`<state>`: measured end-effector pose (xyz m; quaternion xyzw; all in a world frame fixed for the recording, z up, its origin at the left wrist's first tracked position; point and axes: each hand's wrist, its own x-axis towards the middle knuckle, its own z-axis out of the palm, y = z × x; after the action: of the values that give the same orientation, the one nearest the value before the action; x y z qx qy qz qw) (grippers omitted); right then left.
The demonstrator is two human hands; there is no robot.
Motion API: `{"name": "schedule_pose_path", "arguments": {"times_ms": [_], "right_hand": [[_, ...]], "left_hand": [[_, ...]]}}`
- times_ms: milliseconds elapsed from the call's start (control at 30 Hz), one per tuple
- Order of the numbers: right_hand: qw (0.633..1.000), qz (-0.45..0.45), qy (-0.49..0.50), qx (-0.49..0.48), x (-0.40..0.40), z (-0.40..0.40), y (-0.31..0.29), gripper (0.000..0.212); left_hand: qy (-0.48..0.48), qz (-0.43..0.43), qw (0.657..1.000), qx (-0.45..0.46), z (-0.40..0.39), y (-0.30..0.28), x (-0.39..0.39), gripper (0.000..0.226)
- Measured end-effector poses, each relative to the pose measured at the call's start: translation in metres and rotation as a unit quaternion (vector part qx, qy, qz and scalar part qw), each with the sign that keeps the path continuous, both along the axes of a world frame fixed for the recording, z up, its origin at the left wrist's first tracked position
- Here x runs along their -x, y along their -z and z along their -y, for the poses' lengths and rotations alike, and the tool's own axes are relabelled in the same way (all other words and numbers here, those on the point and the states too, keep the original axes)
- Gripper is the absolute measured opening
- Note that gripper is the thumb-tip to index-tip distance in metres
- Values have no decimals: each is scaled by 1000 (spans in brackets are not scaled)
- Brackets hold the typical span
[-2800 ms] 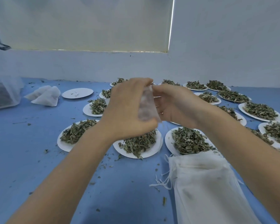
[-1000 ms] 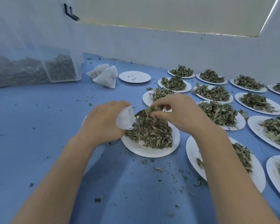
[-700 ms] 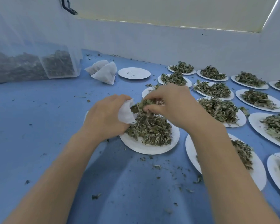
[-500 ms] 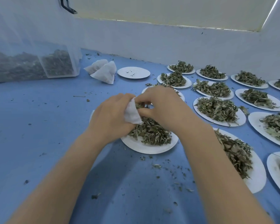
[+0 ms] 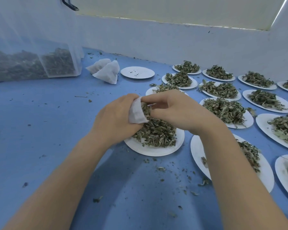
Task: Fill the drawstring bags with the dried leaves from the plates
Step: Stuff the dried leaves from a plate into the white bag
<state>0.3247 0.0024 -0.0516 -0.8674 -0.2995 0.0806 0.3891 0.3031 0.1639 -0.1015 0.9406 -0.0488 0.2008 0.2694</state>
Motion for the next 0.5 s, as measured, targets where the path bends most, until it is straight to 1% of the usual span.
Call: {"name": "schedule_pose_path", "arguments": {"times_ms": [133, 233, 300, 400, 467, 500], "right_hand": [[996, 36, 74, -46, -2, 1, 0, 22], [994, 65, 76, -52, -1, -3, 0, 13], [993, 90, 69, -29, 1, -10, 2, 11], [988, 137, 68, 21, 4, -24, 6, 15], [989, 137, 47, 26, 6, -29, 7, 25], [992, 123, 33, 22, 6, -28, 7, 28]], "left_hand": [[0, 31, 999, -29, 1, 1, 1, 51], [6, 57, 997, -48, 2, 1, 1, 48], [9, 68, 997, -45, 4, 1, 1, 48], [11, 77, 997, -16, 6, 2, 2, 45], [17, 74, 997, 11, 6, 2, 3, 43], [19, 72, 997, 26, 6, 1, 3, 43]]}}
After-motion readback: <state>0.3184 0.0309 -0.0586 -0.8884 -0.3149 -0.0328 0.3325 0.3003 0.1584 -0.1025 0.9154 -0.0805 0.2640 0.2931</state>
